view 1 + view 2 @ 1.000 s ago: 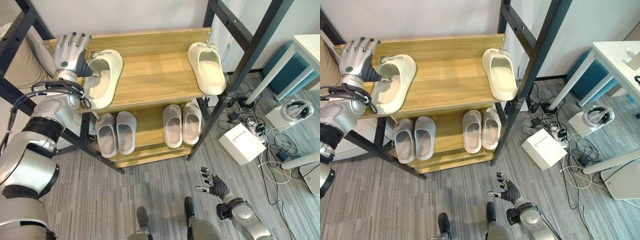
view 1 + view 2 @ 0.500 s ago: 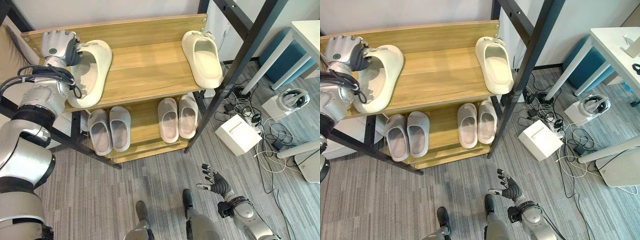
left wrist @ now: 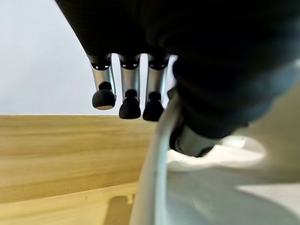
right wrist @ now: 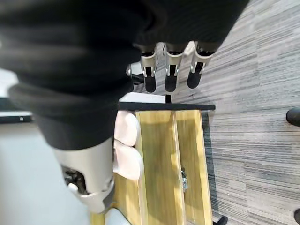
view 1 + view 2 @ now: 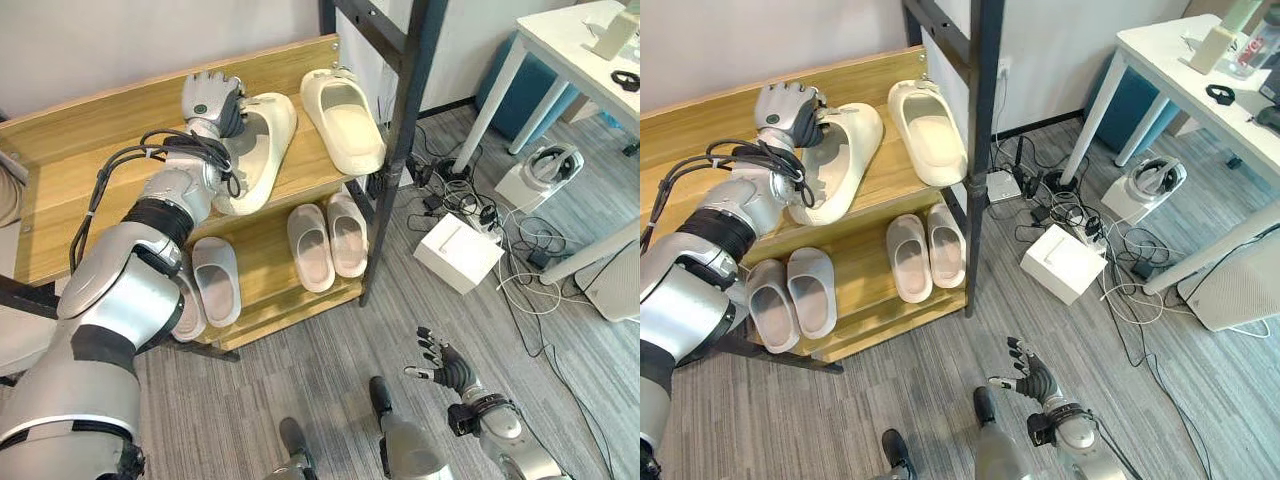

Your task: Arrange the slippers neatly on the shoe rack.

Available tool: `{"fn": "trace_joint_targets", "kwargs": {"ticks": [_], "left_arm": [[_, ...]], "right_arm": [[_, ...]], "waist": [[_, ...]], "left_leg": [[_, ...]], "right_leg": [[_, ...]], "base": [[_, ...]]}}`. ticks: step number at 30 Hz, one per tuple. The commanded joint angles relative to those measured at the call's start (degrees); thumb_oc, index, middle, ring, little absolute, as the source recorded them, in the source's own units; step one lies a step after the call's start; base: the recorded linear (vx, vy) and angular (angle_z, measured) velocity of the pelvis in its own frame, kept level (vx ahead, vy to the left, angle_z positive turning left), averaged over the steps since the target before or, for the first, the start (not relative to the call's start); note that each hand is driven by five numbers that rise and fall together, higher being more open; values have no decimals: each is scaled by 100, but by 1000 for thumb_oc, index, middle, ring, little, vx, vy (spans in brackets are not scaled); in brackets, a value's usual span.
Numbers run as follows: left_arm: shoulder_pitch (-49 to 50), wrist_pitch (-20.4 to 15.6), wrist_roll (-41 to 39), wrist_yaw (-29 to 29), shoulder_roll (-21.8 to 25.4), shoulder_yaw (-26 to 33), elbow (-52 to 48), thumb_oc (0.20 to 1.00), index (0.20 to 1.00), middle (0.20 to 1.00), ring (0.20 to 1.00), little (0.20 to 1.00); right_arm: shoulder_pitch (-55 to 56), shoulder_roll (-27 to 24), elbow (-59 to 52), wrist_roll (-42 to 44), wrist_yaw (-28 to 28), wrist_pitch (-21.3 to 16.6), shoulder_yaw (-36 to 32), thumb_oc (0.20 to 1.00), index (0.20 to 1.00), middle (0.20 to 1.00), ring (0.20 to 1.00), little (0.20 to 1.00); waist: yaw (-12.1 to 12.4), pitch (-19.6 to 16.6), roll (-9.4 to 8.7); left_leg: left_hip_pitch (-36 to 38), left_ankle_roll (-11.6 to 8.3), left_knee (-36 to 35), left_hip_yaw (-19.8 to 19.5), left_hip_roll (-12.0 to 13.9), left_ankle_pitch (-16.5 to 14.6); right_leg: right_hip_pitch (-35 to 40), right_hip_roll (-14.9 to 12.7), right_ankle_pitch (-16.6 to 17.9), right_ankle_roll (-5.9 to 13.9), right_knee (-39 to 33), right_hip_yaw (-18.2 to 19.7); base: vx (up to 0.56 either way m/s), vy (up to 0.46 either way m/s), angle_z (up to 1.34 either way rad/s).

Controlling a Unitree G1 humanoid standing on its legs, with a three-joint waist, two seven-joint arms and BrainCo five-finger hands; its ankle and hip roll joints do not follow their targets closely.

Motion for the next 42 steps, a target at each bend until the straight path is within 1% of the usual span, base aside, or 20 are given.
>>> {"fn": "trace_joint_targets", "kwargs": {"ticks": [1, 8, 9, 11, 12, 16, 18, 19, 21, 23, 25, 26, 27, 30, 31, 33, 34, 35, 39, 42], "left_arm": [[-955, 208, -265, 73, 93, 319, 645, 200, 200, 200, 200, 200], [-915, 360, -472, 14, -61, 610, 1000, 200, 200, 200, 200, 200], [-926, 309, -541, 8, -107, 662, 982, 1000, 1000, 1000, 1000, 1000], [-958, 283, -583, 27, -118, 657, 928, 1000, 1000, 1000, 1000, 1000], [-984, 137, -752, 196, -154, 752, 580, 1000, 1000, 1000, 1000, 1000], [-1018, -39, -1039, 361, -213, 911, -206, 1000, 1000, 1000, 1000, 1000], [-823, -216, -1461, 371, -191, 1228, -806, 1000, 1000, 1000, 1000, 1000], [-623, -314, -1682, 438, -206, 1470, -1341, 1000, 1000, 1000, 1000, 1000], [-357, -389, -1808, 388, -186, 1620, -1746, 1000, 1000, 1000, 1000, 1000], [-168, -361, -1632, 464, -135, 1700, -2205, 1000, 1000, 1000, 1000, 1000], [396, -642, -2148, 338, -193, 2114, -2891, 1000, 1000, 1000, 1000, 1000], [938, -907, -2935, 61, -302, 2430, -3353, 1000, 1000, 1000, 1000, 1000], [1212, -1099, -3510, -75, -411, 2612, -3546, 1000, 1000, 1000, 1000, 1000], [1905, -1305, -4525, -385, -624, 2803, -3814, 1000, 1000, 1000, 1000, 1000], [2643, -1397, -5545, -729, -794, 2838, -4267, 1000, 1000, 1000, 1000, 1000], [3241, -1349, -6562, -1142, -851, 2700, -4666, 1000, 1000, 1000, 1000, 1000], [3390, -1320, -6879, -1263, -870, 2613, -4773, 1000, 1000, 1000, 1000, 1000], [3565, -1201, -7333, -1459, -868, 2429, -4874, 1000, 1000, 1000, 1000, 1000], [3503, -819, -8276, -1795, -826, 1689, -4717, 1000, 1000, 1000, 1000, 1000], [3407, -809, -8401, -1751, -1098, 1652, -4536, 1000, 1000, 1000, 1000, 1000]], "right_arm": [[-75, -118, -414, 95, -68, -243, -154, 1000, 1000, 1000, 1000, 1000], [-49, -154, -471, 76, -50, -180, -118, 1000, 1000, 1000, 1000, 1000], [-23, -166, -470, 46, -29, -162, -114, 1000, 1000, 1000, 1000, 1000], [-19, -173, -471, 39, -13, -161, -106, 1000, 1000, 1000, 1000, 1000], [34, -192, -440, -28, 33, -177, -109, 1000, 1000, 1000, 1000, 1000], [17, -187, -308, -66, 26, -170, -141, 1000, 1000, 1000, 1000, 1000], [16, -153, -221, -93, 38, -145, -201, 1000, 1000, 1000, 1000, 1000], [13, -114, -156, -168, 20, -115, -239, 1000, 1000, 1000, 1000, 1000], [-4, -70, -110, -226, 25, -79, -268, 1000, 1000, 1000, 1000, 1000], [-17, -35, -74, -240, 33, -75, -269, 1000, 1000, 1000, 1000, 1000], [-47, 39, -14, -287, 35, -16, -300, 1000, 1000, 1000, 1000, 1000], [-31, 94, 21, -348, 25, 39, -335, 1000, 1000, 1000, 1000, 1000], [-10, 119, 25, -387, 18, 66, -342, 1000, 1000, 1000, 1000, 1000], [30, 184, 11, -468, 25, 124, -373, 1000, 1000, 1000, 1000, 1000], [5, 227, 17, -516, -25, 194, -401, 1000, 1000, 1000, 1000, 1000], [0, 224, -38, -544, -26, 275, -381, 1000, 1000, 1000, 1000, 1000], [12, 214, -65, -540, -20, 303, -349, 1000, 1000, 1000, 1000, 1000], [36, 152, -125, -562, 22, 339, -290, 1000, 1000, 1000, 1000, 1000], [111, -214, -292, -545, 225, 435, -4, 1000, 1000, 1000, 1000, 1000], [132, -289, -323, -512, 298, 457, 97, 1000, 1000, 1000, 1000, 1000]], "waist": [[33, -47, -78], [-33, -62, -43], [-45, -83, -34], [-44, -112, -25], [-2, -132, -11], [132, -155, -9], [217, -138, -4], [306, -157, -5], [374, -159, -9], [438, -167, -16], [545, -171, -51], [609, -172, -50], [638, -178, -47], [714, -178, -44], [783, -163, -21], [812, -152, 5], [817, -160, 12], [813, -169, 18], [698, -243, 33], [638, -267, 24]], "left_leg": [[382, -222, -9, 30, 49, -275], [441, -251, -9, 77, 92, -272], [460, -254, -9, 80, 103, -274], [444, -256, -9, 74, 103, -255], [476, -254, -9, 22, 108, -274], [413, -236, -9, -102, 91, -254], [423, -224, -9, -201, 79, -276], [384, -213, -9, -276, 60, -251], [380, -201, -9, -348, 42, -257], [384, -192, -9, -394, 39, -262], [389, -180, -9, -450, 24, -269], [393, -171, -9, -481, 20, -271], [393, -165, -9, -503, 11, -270], [398, -150, -9, -558, -3, -263], [375, -140, -9, -606, -14, -245], [371, -129, -9, -622, -28, -238], [370, -130, -9, -626, -32, -235], [385, -133, -9, -618, -34, -233], [399, -144, -9, -582, -36, -217], [404, -144, -9, -546, -35, -220]], "right_leg": [[171, -111, -168, 614, -25, -199], [215, -67, -209, 580, -25, -185], [242, -58, -221, 567, -25, -188], [228, -55, -212, 553, -25, -197], [303, -58, -252, 549, -25, -254], [336, -80, -268, 534, -25, -390], [409, -95, -308, 533, -25, -473], [426, -106, -310, 510, -25, -543], [476, -117, -330, 499, -25, -595], [510, -122, -337, 492, -25, -643], [546, -134, -347, 486, -25, -697], [572, -151, -349, 477, -25, -725], [589, -154, -349, 473, -25, -736], [629, -169, -352, 458, -25, -779], [637, -186, -351, 451, -25, -828], [636, -194, -338, 445, -25, -833], [639, -194, -333, 447, -25, -835], [647, -196, -328, 450, -25, -817], [616, -192, -303, 470, -25, -746], [585, -190, -289, 469, -25, -706]], "base": [[-6, -63, -18], [1, -23, -4], [0, 0, 0], [0, 0, 0], [0, 0, 0], [2, -29, 7], [10, -11, 20], [4, -1, 27], [-4, 5, 28], [-1, 9, 17], [-3, 13, 20], [-1, 23, 17], [-3, 27, 10], [-10, 20, 16], [-41, 42, 21], [-32, 46, 12], [-17, 47, 22], [-9, 42, 25], [-13, 43, 2], [3, 20, -22]]}}
